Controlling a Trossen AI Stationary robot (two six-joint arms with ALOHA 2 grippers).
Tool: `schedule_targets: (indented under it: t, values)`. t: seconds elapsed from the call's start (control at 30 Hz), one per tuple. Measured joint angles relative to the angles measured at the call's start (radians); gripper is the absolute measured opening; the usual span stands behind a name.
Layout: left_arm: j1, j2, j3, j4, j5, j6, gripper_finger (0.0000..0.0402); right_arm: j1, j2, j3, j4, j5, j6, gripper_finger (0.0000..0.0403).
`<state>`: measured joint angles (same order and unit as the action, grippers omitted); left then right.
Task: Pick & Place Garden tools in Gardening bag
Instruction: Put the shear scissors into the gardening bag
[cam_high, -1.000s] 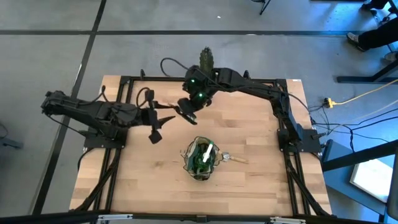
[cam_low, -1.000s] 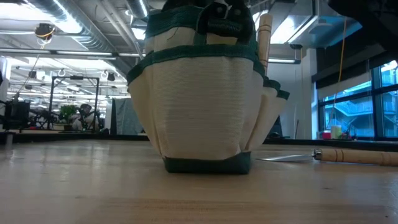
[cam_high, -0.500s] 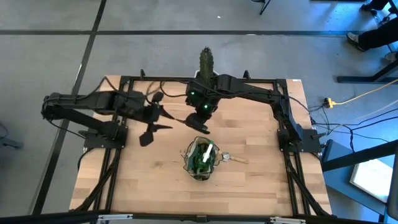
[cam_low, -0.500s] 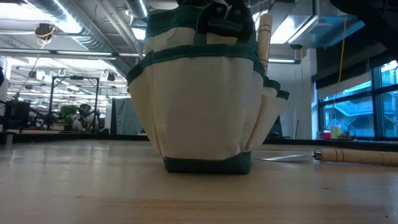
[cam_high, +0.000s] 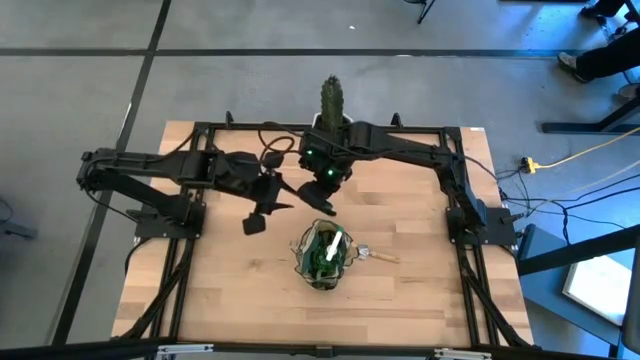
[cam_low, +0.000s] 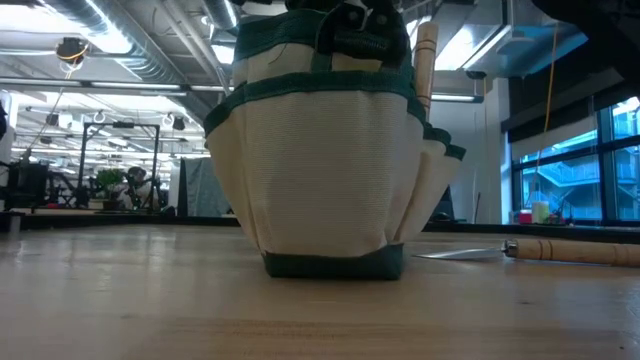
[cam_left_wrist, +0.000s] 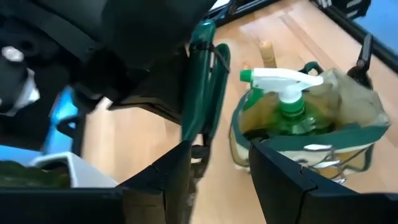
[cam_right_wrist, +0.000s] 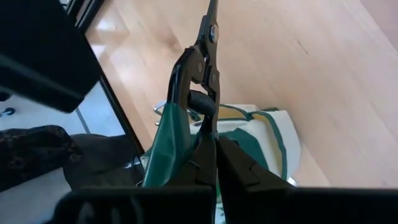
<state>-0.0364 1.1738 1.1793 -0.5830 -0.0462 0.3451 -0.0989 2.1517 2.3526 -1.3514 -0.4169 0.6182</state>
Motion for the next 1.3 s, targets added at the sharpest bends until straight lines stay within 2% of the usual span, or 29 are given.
schedule_targets:
  t: [0.33, 0.47, 0.67, 0.87, 1.1, 1.3]
  values:
    - [0.05, 0.056, 0.0, 0.044, 0.051, 0.09, 0.0157, 0.027, -0.001, 0.0, -0.019, 0.026, 0.011, 0.0]
    - [0.072, 0.077, 0.0, 0.057, 0.095, 0.09, 0.0157, 0.03, -0.001, 0.0, -0.003, 0.033, 0.014, 0.0]
    - [0.071, 0.085, 0.0, 0.084, 0.103, 0.088, 0.0157, 0.042, -0.001, 0.0, 0.045, 0.043, 0.04, 0.0]
    - [0.071, 0.085, 0.0, 0.077, 0.134, 0.06, 0.0157, 0.04, -0.001, 0.0, 0.054, 0.051, 0.04, 0.0]
    - [0.073, 0.085, 0.0, -0.004, 0.125, 0.053, 0.0156, 0.033, -0.001, 0.0, 0.054, 0.055, 0.04, 0.0]
    - [0.073, 0.085, 0.0, -0.009, 0.129, 0.057, 0.0136, 0.034, -0.001, 0.0, 0.054, 0.054, 0.039, 0.0]
